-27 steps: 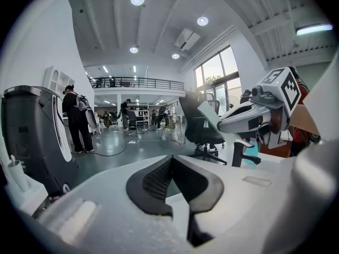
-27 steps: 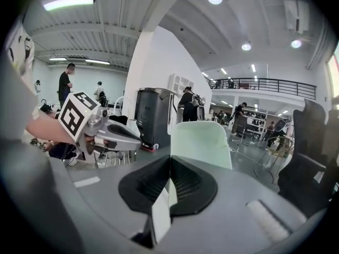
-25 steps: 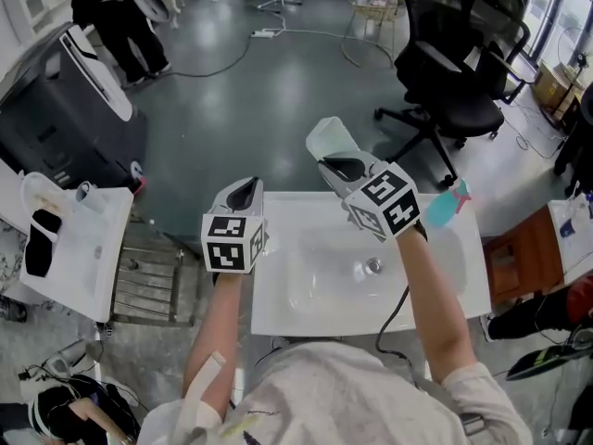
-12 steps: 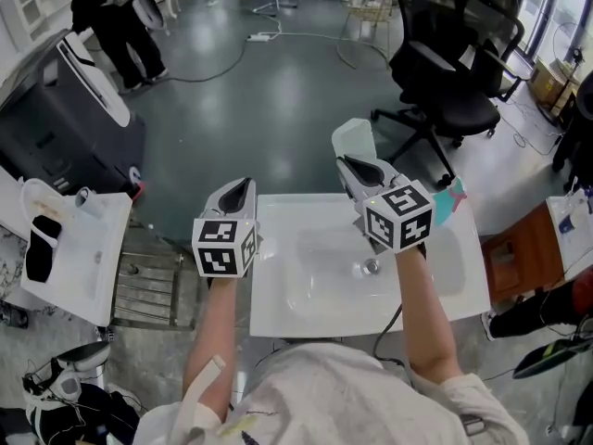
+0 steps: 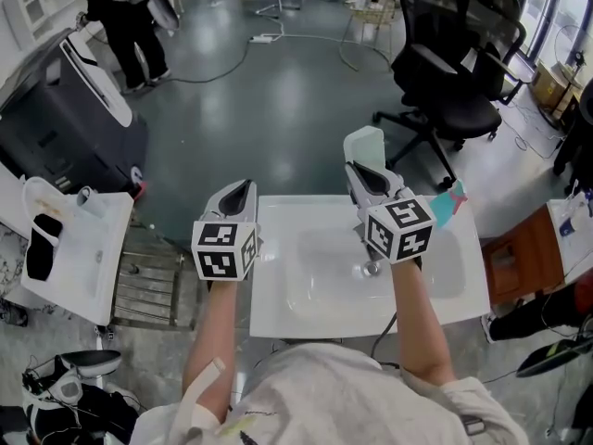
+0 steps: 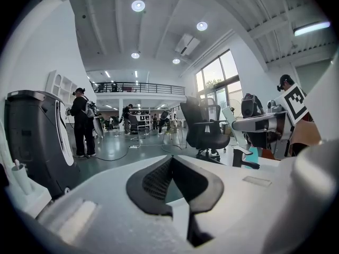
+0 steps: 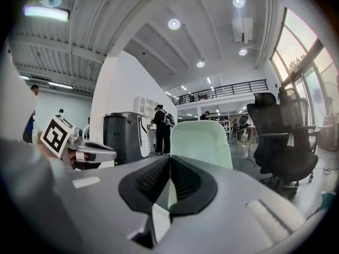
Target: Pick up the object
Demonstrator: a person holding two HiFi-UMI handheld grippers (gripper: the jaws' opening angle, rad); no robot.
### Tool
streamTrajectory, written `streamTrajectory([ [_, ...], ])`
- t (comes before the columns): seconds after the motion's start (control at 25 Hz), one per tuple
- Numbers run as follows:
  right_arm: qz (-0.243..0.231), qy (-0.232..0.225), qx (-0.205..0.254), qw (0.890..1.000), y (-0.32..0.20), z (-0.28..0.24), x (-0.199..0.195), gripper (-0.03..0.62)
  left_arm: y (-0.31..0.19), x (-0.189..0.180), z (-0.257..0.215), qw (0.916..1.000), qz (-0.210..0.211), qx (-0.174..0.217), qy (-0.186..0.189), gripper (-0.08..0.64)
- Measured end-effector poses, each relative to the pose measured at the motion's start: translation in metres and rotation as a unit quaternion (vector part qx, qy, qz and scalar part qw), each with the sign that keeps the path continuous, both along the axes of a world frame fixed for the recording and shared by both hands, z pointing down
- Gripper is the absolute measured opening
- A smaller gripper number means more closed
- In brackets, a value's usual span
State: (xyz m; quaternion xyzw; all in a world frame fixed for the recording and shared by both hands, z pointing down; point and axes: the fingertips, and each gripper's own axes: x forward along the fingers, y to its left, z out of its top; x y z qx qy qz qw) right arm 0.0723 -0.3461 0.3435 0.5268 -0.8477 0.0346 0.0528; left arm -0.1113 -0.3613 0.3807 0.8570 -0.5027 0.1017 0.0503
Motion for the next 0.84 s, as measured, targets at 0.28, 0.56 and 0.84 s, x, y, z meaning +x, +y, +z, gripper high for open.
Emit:
streamTrajectory([
  [0.28,0.004,-0.003,0.000,1.000,0.0021,-0.0004,0.0000,0.009,0.0022,-0.0028,0.0008,1.0000,0.001,-0.002,-0.003,0.000],
  [0.56,0.005,-0.004,0.002,1.000,0.0032,-0.0020,-0.0012,0.009,0.0010,-0.0056,0.0026,1.0000,0.000,-0.003,-0.003,0.000],
  [0.84,0.006,-0.002,0.003,1.000,0.0032,-0.0021,-0.0029,0.009,0.0005,-0.0053,0.0022,1.0000,0.002,-0.003,-0.003,0.000],
])
